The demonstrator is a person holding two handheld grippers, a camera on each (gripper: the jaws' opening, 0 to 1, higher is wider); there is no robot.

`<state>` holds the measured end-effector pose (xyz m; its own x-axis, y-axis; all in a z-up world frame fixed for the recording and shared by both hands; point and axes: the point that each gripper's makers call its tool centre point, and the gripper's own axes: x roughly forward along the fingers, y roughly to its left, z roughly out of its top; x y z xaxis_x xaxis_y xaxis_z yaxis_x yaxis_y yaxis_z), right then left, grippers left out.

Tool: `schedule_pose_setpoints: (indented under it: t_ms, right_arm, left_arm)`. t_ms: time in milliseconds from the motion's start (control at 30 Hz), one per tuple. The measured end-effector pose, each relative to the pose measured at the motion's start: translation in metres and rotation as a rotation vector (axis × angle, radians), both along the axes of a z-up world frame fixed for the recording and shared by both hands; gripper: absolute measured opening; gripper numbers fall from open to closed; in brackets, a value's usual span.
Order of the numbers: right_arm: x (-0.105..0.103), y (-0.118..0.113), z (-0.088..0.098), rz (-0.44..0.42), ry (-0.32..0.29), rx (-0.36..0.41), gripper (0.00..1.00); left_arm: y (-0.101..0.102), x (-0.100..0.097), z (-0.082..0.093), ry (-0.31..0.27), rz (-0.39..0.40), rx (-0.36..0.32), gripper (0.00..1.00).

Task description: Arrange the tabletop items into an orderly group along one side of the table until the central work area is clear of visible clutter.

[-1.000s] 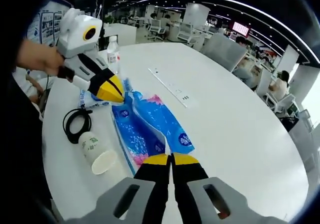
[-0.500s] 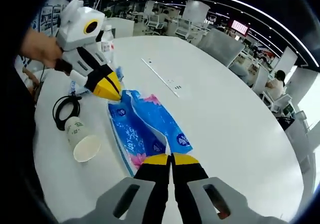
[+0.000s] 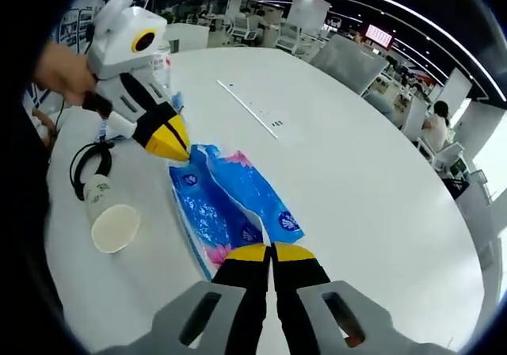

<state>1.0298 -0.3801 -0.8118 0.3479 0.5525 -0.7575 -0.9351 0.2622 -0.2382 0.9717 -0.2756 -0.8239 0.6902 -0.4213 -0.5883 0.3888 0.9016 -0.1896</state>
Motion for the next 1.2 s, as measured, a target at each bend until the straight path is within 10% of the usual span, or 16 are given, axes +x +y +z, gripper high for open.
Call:
schedule_pose_setpoints:
  t_ms: [800,1200]
  right_arm:
    - [0.013,0.008,-0.029,-0.026,0.004,-0.052,0.0]
    - [0.01,0.011,-0.01,-0.128,0.016,0.054,0.09]
  left_arm:
    - [0.006,-0.003,-0.025,0.052,-0.012,0.01,0.0]
    - [0.018,-0.01,-0.015,0.054,0.008,0.036,0.29]
